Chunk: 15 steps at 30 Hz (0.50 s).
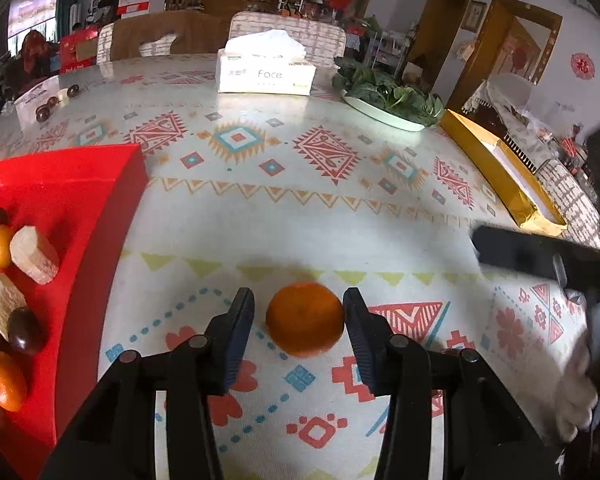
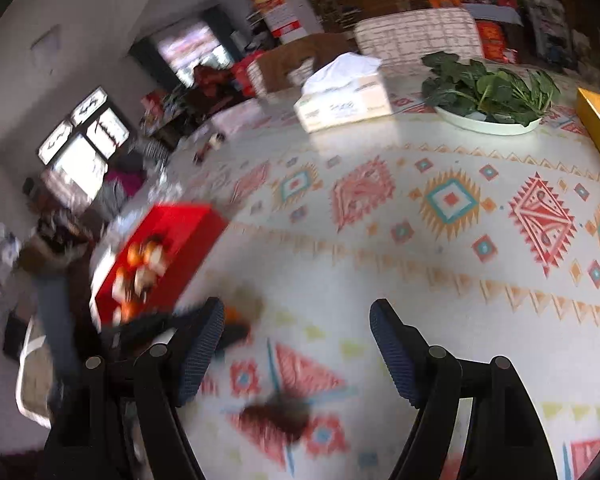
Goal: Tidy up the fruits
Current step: 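Grasp the last mandarin with the left tool while the right tool grasps a red date, then drop the mandarin and the red date into the red tray, opening both tools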
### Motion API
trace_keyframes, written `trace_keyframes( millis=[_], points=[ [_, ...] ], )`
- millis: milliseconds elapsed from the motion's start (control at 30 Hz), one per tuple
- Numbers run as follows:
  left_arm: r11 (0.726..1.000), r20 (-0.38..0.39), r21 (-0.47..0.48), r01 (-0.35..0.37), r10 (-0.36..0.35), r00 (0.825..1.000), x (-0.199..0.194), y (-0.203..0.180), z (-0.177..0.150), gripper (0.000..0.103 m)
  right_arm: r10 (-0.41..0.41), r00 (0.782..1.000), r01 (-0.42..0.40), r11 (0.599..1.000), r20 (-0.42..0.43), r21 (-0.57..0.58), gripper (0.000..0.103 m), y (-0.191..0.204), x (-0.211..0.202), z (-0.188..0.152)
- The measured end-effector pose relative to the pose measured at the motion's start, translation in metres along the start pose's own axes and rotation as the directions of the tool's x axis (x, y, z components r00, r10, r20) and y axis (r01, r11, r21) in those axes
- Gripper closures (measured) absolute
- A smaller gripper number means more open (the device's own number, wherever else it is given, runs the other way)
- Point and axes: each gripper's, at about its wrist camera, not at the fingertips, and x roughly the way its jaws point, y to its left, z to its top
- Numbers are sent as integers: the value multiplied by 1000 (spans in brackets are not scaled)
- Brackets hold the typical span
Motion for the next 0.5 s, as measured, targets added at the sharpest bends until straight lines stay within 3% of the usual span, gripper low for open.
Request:
trace_keyframes(
  millis=[33,233,500],
  points=[
    [1000,2,2,4,-4,1000,0,0,0,68,-8,1000,8,1000,-18,-24,23,4,-2,-6],
    [1000,45,-27,7,-5,999,-12,3,-3,68,-95,990,72,978,-107,-195,23,31,6,-47],
    [995,111,-101,9,3,994,-61,27,-19,68,-145,982,108,955,-119,-275,27,46,26,-58]
  ],
)
